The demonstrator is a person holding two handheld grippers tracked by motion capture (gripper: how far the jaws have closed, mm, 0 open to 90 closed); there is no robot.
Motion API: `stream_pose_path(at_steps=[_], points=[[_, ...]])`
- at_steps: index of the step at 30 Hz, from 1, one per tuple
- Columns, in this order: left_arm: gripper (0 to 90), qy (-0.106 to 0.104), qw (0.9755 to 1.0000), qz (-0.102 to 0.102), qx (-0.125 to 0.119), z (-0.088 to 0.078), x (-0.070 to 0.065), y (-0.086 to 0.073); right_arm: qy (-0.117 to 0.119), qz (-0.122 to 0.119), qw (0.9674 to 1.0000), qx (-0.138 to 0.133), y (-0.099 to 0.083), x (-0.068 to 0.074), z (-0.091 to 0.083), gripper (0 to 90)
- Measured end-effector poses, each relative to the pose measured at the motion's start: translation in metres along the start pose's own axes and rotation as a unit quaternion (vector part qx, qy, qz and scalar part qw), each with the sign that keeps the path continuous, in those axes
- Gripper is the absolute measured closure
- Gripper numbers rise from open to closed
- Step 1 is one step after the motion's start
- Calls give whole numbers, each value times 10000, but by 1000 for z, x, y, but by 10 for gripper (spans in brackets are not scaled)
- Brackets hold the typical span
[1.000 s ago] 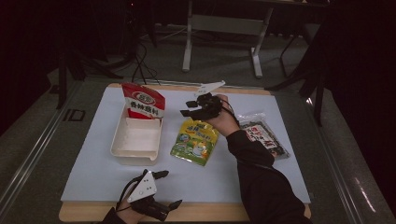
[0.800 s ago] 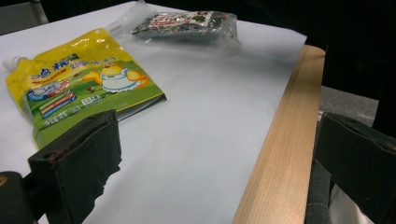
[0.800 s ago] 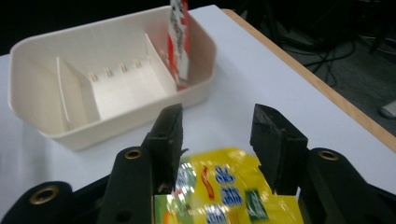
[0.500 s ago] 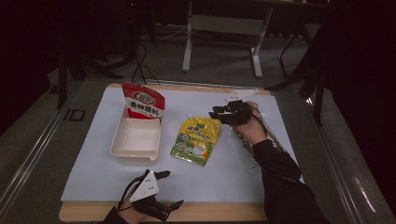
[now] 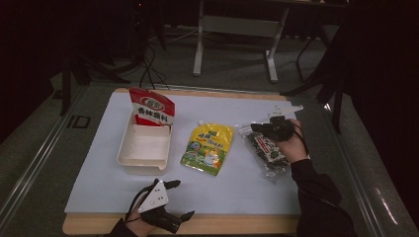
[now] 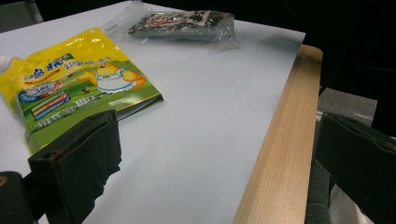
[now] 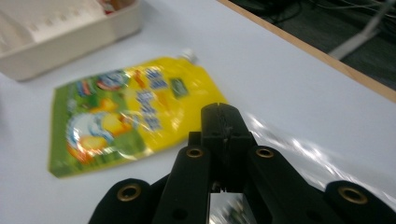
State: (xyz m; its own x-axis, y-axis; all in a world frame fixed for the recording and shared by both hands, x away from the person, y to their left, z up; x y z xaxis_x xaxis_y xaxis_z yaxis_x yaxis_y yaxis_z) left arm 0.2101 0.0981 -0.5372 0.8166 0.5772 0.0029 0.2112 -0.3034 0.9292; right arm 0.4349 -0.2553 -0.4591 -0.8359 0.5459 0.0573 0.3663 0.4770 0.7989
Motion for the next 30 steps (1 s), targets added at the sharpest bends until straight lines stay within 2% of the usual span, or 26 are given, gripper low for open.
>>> stream_pose_path(at_steps=[6,7,13,19,23,25,30], points=[[21,-3,10000,-24,18,1,1,-1,-193,188,9996,-9,-21,-19,-15,900],[21,-3,10000,-24,20,2,1,-1,-306,237,9992,17,-28,-26,-20,900],[21,-6,10000,-23,46,3,2,-2,-553,482,9973,4,-52,-49,-32,900],[20,0,10000,-35,68,4,2,-3,-809,851,9931,-1,-78,-73,-40,900],[21,2,9999,-52,88,5,3,-4,-914,960,9912,21,-88,-81,-42,900],[21,-1,9999,-65,98,5,3,-4,-1052,1057,9887,116,-99,-90,-42,900],[21,-7,9999,-83,105,5,3,-5,-1138,1242,9854,239,-115,-102,-38,900]])
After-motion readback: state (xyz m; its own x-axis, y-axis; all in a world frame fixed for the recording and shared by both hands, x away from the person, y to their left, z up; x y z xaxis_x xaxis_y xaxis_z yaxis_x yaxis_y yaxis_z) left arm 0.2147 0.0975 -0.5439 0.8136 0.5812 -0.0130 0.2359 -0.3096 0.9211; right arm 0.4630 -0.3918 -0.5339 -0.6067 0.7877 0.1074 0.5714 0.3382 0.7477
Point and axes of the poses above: each handheld gripper's, and its own axes: z roughly forward along the jaws, y roughly out of its top, x roughly to its left, the point moved 2 cm from there along z, roughly forward along the jaws, and after that the axes turned 5 degrees about y, right-handed, at the moved point
